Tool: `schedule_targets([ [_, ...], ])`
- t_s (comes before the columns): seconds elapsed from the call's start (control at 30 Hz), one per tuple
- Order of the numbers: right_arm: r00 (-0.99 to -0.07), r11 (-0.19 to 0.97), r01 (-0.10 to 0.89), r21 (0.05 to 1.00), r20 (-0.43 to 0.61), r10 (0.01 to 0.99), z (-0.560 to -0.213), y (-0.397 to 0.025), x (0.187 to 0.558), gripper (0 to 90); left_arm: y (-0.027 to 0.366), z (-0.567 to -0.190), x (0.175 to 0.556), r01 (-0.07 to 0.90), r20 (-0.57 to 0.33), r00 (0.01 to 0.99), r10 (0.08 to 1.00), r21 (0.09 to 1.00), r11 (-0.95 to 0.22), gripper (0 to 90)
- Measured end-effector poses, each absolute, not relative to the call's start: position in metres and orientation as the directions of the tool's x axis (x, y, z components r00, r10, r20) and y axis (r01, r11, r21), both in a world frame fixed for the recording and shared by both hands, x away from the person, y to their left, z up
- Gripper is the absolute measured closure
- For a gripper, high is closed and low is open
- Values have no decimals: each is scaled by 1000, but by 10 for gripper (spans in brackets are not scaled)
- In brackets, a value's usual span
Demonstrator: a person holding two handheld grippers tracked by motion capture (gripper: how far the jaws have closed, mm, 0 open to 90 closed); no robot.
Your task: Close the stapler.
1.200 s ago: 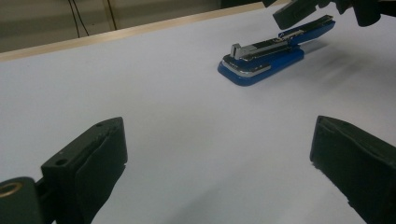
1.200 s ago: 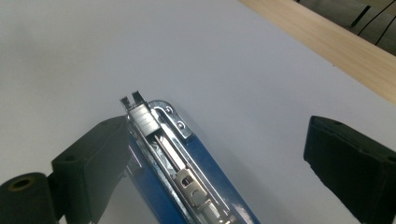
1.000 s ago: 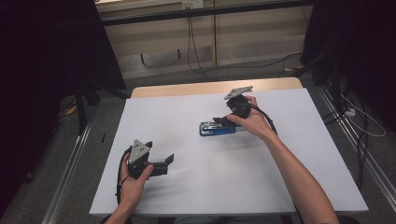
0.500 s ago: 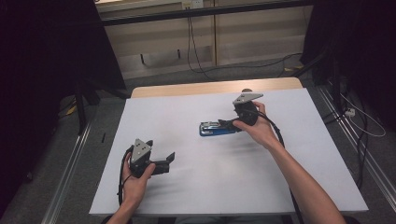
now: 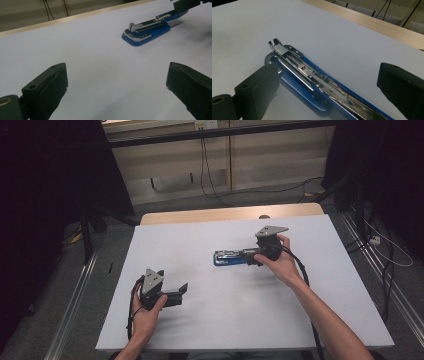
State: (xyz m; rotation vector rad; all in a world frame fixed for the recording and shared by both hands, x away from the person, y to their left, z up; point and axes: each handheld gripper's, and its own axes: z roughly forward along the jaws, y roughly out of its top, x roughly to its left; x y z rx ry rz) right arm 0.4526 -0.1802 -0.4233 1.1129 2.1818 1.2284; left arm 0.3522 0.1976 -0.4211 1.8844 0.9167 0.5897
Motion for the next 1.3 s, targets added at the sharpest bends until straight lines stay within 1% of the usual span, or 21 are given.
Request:
schedule_targets([
  [0.13, -591, 283, 453, 845, 47, 805, -422, -185, 448, 26, 196, -422, 354, 356, 18, 607, 794, 888, -292, 40],
  [0.2, -586, 277, 452, 848, 48, 809, -421, -188, 446, 25, 195, -421, 353, 343, 44, 611, 790, 885, -315, 40],
  [0.43, -567, 248, 448, 859, 59, 822, -420, -198, 435, 26, 189, -421, 354, 357, 15, 629, 777, 883, -306, 42],
  [0.57, -556, 222, 446, 867, 75, 828, -422, -206, 427, 57, 181, -421, 357, 344, 32, 637, 770, 882, -321, 48],
  [0.77, -544, 210, 451, 868, 80, 835, -425, -216, 417, 66, 167, -422, 364, 341, 38, 664, 746, 873, -349, 51],
  [0.9, -533, 188, 447, 875, 92, 841, -424, -222, 412, 78, 160, -421, 371, 329, 26, 670, 742, 885, -328, 59],
  [1.07, -526, 191, 448, 873, 84, 847, -425, -227, 405, 82, 154, -420, 377, 341, -1, 683, 731, 885, -318, 59],
  [1.13, -523, 188, 448, 874, 86, 848, -427, -228, 403, 89, 152, -419, 378, 337, 1, 684, 730, 887, -317, 58],
  [1.2, -521, 190, 448, 874, 83, 849, -428, -230, 400, 96, 152, -419, 380, 312, 13, 680, 733, 899, -306, 48],
  [1.3, -517, 184, 450, 874, 87, 851, -428, -233, 398, 98, 150, -419, 383, 299, 3, 690, 724, 910, -288, 41],
])
